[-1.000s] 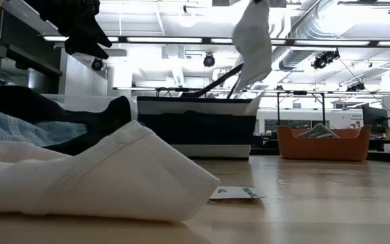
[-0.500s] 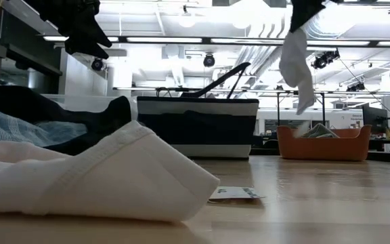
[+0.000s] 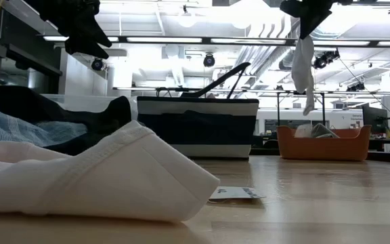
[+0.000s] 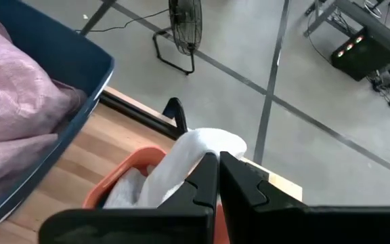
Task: Pick & Place Cloths
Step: Put the white sock into the orange bin
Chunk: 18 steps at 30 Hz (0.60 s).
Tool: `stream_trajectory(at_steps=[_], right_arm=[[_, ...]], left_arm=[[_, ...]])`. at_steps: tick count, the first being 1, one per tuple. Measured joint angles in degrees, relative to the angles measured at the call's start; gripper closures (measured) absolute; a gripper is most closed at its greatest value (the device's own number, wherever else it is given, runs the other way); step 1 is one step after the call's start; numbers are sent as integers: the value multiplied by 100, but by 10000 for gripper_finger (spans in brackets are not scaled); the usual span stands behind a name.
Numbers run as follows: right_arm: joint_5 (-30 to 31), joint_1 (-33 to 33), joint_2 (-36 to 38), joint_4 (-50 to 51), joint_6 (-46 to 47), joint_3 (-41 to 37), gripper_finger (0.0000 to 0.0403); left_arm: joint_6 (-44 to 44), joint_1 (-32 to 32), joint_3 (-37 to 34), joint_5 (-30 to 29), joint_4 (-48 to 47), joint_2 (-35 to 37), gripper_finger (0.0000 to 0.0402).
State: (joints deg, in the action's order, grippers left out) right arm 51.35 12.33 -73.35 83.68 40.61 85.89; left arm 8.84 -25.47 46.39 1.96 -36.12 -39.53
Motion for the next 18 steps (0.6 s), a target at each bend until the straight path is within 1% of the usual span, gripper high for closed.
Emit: stream_trajectory(at_steps=[4,8,12,18], right_arm=[[-8,59,-23,12,144,-95,399],[-133,224,-23,13,283,-441,399],[-549,451,-25,-39,342,-892,399],[-986,792,-27,-70,879,-1470,399]], left_arm=[[0,0,0,-2,0,0,151],[0,0,0,-4,0,0,151],[0,0,0,-7,-4,0,151],[0,0,0,-18,-18,0,151]])
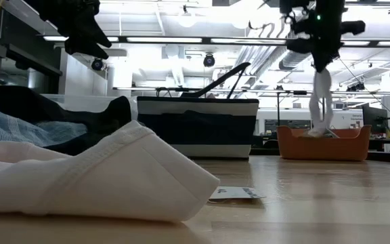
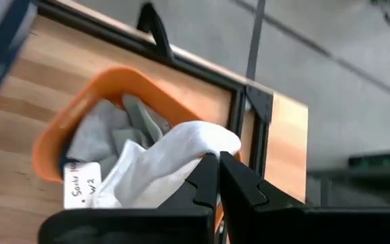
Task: Pick & Place Cloths
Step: Put the white sock into the orange bin
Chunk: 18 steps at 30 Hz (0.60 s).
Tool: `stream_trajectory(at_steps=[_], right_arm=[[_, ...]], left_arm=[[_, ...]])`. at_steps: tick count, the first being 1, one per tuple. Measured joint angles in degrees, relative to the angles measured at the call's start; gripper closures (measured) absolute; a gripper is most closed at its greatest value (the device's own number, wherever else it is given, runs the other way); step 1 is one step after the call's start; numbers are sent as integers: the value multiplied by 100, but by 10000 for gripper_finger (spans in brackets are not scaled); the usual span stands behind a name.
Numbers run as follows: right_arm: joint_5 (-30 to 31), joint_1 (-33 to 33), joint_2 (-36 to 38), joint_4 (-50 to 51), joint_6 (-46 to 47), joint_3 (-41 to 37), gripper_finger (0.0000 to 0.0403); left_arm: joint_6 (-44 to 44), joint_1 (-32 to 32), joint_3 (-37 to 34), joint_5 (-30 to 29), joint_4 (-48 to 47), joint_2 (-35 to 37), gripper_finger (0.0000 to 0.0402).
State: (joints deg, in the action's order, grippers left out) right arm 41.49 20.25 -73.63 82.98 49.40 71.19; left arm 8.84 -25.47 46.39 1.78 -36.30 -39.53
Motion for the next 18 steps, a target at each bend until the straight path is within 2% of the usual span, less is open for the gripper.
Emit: stream_trajectory(at_steps=[5,9,13,18], right_arm=[[-125,217,0,42,489,-310,399],[213,384,0,64,600,-355,399],[659,546,0,-75,526,-355,399],[861,621,2,-799,-26,-355,399]], left_arm=[[0,0,0,1,-29,0,151],[2,0,0,1,-28,0,151],[2,0,0,1,-28,0,151],[2,0,0,3,-28,-4,151]])
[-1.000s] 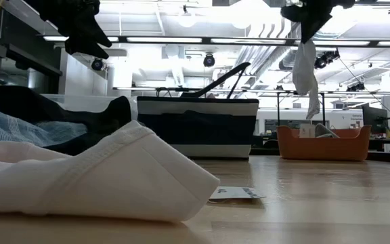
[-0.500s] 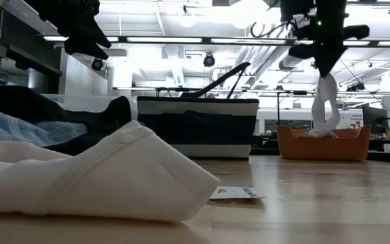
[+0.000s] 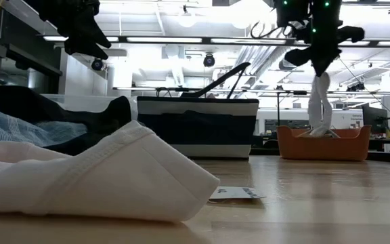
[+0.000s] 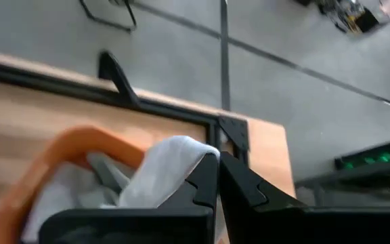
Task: Pick & Place Cloths
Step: Put the white sock into the orange bin
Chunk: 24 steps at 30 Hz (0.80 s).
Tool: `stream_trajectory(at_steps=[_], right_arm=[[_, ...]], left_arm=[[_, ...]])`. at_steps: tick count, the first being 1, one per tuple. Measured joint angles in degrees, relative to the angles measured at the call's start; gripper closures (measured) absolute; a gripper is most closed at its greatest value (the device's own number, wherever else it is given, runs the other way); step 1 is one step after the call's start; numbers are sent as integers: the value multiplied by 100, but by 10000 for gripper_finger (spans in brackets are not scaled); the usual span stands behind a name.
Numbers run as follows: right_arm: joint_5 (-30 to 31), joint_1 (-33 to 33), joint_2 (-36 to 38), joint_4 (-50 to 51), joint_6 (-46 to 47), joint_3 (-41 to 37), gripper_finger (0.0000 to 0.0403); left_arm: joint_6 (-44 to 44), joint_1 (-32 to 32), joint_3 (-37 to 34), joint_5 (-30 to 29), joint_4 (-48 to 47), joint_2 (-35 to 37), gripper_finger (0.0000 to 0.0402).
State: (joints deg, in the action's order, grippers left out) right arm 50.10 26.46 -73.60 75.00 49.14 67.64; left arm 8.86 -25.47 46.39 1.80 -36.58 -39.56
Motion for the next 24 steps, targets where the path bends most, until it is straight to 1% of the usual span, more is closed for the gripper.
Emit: stream_trajectory(at_steps=[2,8,12,19,24], right_arm=[[88,0,0,-363,-239,0,399],[73,-2,0,-1543,-1102,0,399],[42,-2,0,-2017,-1473,0,399],[5,-2,198,-1897,-1484,0,399],[-460,-8,454,-1385,-1058,2,399]], left_arm=[[0,0,0,0,0,-3,151],[0,0,0,2,0,-3,151],[0,0,0,3,0,-3,151],[0,0,0,18,0,-5,151],[0,0,0,17,0,-5,151]])
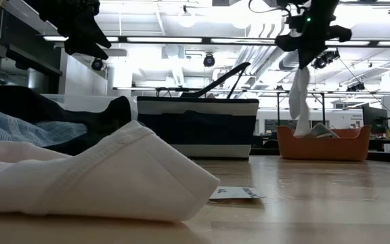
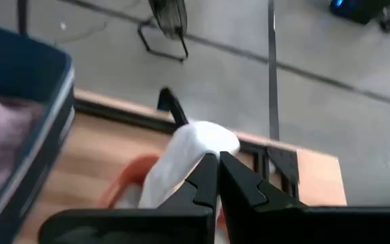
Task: Pick & Place Cloths
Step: Put the white sock into the orange bin
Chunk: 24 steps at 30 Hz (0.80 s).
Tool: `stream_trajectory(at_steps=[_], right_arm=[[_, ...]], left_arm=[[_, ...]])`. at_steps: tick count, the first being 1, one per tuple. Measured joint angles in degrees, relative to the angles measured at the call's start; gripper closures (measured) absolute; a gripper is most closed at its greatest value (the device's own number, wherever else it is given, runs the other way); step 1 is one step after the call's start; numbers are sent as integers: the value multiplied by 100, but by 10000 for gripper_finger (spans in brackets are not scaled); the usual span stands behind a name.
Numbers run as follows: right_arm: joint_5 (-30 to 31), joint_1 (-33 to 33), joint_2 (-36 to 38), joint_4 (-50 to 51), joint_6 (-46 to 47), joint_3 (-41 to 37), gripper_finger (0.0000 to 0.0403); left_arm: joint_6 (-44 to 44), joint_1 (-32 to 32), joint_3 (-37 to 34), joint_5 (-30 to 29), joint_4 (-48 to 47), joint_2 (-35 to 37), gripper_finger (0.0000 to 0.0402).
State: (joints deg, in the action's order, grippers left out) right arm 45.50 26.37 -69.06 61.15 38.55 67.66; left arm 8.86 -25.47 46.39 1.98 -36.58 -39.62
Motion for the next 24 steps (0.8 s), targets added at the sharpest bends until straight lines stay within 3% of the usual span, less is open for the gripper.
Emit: stream_trajectory(at_steps=[9,24], right_arm=[[-487,-11,14,1373,1110,-12,399],[-1614,4,9,381,1649,-1502,399]], left_arm=[[1,0,-146,-3,74,0,151],[0,0,-413,-17,407,-2,151]])
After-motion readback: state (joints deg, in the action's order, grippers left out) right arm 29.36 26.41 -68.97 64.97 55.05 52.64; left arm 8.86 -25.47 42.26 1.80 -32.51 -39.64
